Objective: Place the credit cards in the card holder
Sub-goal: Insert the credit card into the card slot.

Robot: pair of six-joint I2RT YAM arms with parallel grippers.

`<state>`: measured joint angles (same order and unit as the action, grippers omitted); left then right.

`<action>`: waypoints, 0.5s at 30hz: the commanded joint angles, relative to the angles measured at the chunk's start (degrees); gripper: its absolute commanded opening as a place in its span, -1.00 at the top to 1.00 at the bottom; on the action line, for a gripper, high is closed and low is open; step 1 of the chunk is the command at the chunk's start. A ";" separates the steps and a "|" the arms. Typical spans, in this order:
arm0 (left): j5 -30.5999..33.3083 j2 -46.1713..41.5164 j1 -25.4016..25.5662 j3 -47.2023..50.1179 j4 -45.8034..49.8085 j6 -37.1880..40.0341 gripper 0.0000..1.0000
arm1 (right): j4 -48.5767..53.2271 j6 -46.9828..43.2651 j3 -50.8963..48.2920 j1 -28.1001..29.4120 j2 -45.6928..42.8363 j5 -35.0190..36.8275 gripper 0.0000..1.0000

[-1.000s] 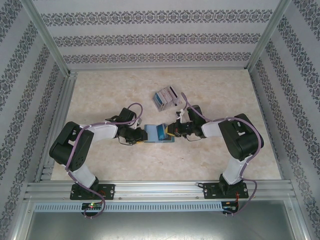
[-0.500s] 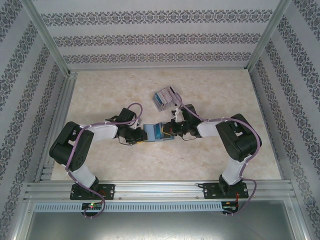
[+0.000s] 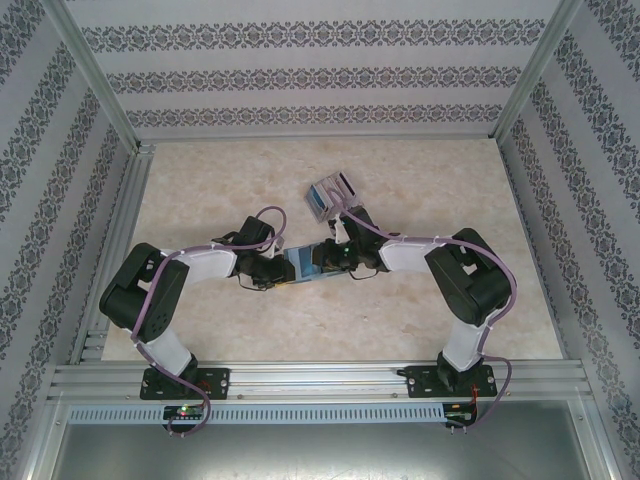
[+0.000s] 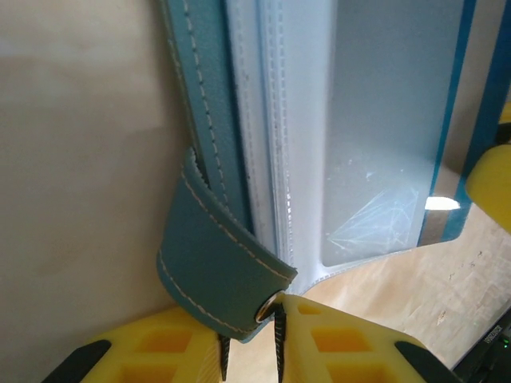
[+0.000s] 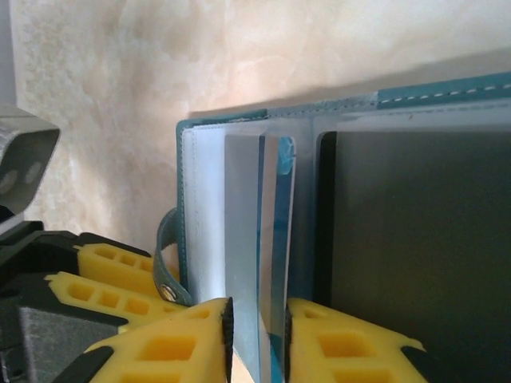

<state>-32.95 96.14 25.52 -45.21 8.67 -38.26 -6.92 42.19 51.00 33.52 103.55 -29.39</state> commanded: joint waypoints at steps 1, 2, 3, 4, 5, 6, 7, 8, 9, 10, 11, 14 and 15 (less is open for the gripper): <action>-1.59 1.90 1.88 -0.41 -5.34 -1.53 0.52 | 5.97 -3.24 1.11 -0.29 -2.05 2.34 0.33; -1.46 1.86 1.82 -0.51 -5.24 -1.47 0.52 | 7.25 -4.00 1.27 -0.42 -3.03 2.89 0.26; -1.17 1.94 1.86 -0.60 -5.06 -1.24 0.53 | 9.11 -5.00 1.45 -0.48 -4.03 3.78 0.22; -0.91 1.96 1.77 -0.74 -4.76 -1.00 0.54 | 11.24 -6.15 1.87 -0.48 -5.13 5.00 0.19; -0.68 1.95 1.78 -0.88 -4.42 -0.81 0.54 | 13.07 -7.09 2.31 -0.52 -5.87 5.93 0.15; -0.38 1.78 1.80 -1.10 -4.05 -0.83 0.55 | 15.36 -8.15 3.04 -0.57 -6.60 6.84 0.09; -0.11 1.22 1.75 -0.98 -4.14 -1.15 0.55 | 17.15 -9.08 3.75 -0.69 -7.15 7.32 0.05; -0.03 0.51 1.74 -0.73 -4.51 -1.61 0.56 | 18.34 -9.61 4.24 -0.87 -7.68 7.64 0.05; 0.33 -0.45 1.75 -0.51 -4.53 -1.90 0.58 | 19.11 -10.01 4.52 -1.08 -8.19 8.07 0.05; 1.24 -1.44 1.77 -0.48 -3.93 -1.82 0.59 | 19.36 -10.24 4.63 -1.24 -8.63 8.34 0.07; 2.25 -2.36 1.73 -0.44 -3.36 -1.61 0.61 | 19.31 -10.37 4.68 -1.29 -8.79 8.35 0.11; 6.62 -4.77 1.38 -0.77 -0.47 -0.21 0.65 | 18.93 -11.01 5.54 -0.85 -7.84 8.27 0.39; 7.65 -5.19 1.10 -1.01 0.23 0.05 0.65 | 19.01 -11.24 5.97 -0.74 -7.15 8.30 0.49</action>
<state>-29.69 93.97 26.30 -45.23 8.12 -39.27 9.37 33.15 55.37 32.73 95.92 -22.68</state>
